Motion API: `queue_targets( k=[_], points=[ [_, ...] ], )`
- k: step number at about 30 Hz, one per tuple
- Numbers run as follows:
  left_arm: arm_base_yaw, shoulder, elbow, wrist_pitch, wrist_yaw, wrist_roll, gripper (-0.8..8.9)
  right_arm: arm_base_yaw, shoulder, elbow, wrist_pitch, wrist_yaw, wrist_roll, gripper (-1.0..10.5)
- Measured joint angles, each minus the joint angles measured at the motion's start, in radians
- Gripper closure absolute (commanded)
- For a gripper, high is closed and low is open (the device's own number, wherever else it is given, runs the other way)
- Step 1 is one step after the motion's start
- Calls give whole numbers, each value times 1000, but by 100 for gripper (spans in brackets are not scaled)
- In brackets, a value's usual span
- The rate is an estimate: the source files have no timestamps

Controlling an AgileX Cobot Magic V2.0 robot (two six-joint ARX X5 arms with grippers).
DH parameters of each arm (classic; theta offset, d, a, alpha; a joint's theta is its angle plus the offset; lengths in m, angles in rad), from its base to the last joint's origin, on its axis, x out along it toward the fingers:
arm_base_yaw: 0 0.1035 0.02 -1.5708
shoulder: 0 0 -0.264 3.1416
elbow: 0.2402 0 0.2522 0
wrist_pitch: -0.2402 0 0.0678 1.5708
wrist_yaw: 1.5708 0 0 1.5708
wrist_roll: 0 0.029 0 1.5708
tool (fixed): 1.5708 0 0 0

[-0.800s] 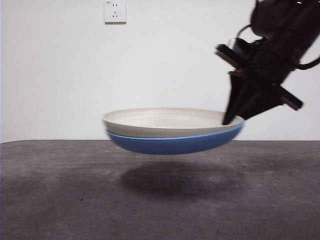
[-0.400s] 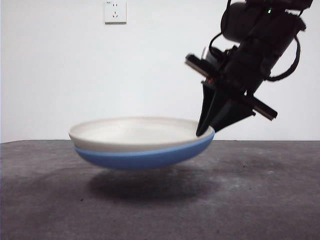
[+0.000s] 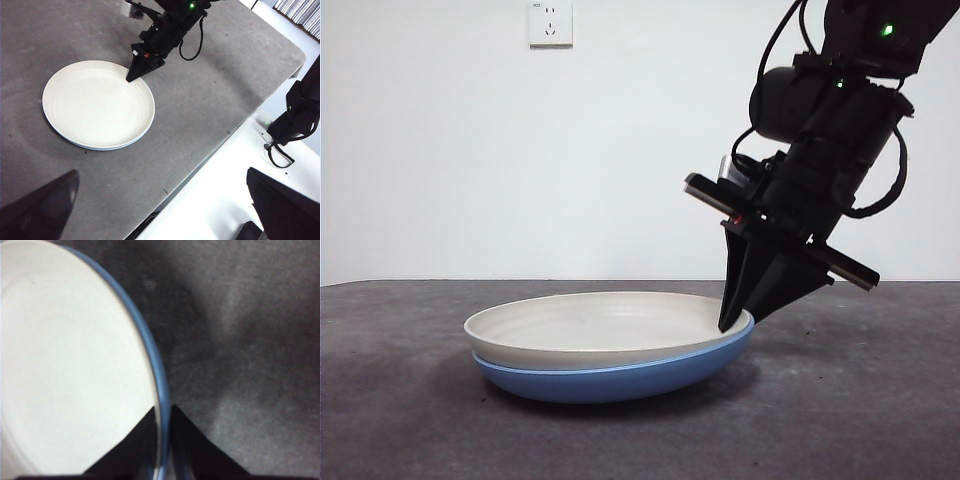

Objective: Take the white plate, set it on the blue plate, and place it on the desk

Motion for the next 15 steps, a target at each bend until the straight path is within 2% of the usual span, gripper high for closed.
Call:
queue_targets(
  k=[5,10,15],
  points=[
    [0,0,0,0,0,0,230,0,6,0,3,-2,3,919],
    [0,0,0,0,0,0,230,0,6,1,2,0,3,651],
    [0,0,0,0,0,0,230,-9,-10,34,-48,0,-5,530]
  ],
)
